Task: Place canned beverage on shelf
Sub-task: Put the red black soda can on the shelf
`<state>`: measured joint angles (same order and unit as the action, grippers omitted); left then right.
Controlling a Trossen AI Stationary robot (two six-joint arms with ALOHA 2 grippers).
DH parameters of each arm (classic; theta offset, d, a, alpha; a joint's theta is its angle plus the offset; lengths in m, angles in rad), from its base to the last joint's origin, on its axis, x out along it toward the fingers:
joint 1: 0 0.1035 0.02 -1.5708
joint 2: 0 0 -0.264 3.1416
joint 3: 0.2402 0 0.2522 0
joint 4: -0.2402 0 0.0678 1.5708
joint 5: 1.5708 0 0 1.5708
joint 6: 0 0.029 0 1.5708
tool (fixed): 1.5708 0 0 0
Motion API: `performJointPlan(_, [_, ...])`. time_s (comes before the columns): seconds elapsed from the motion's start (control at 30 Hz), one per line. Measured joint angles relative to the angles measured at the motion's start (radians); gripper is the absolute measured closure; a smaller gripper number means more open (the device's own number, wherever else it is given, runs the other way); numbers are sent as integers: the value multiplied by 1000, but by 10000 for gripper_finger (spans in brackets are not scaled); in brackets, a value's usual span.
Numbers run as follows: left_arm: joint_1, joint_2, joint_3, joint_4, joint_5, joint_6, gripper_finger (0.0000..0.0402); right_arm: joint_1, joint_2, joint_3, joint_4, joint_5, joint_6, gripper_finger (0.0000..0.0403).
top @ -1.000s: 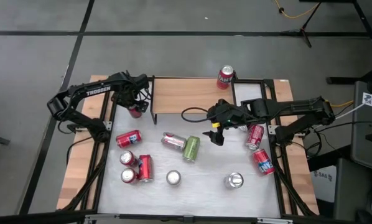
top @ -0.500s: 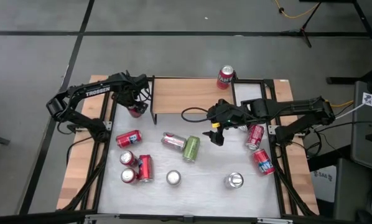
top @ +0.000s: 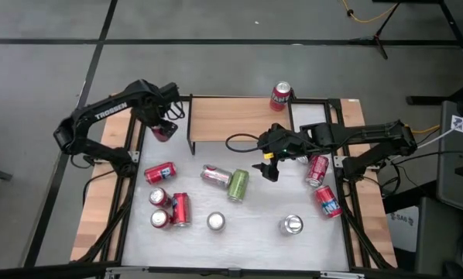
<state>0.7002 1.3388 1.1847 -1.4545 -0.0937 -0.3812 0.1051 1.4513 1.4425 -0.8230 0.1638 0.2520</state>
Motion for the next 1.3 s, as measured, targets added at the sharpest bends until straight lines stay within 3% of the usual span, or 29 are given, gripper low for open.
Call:
performJointPlan(0.23, [0,0,212,-119,-1,10,122,0,0,0,0,0,0,13])
performJointPlan(0.7, [-3,1,700,-120,93,-2,122,0,0,0,5,0,0,13])
performJointPlan(1.0, [-100,80,856,-119,167,-5,122,0,0,0,13,0,0,13])
performJointPlan(1.3, [-205,274,965,-114,209,63,122,-1,0,0,14,0,0,13])
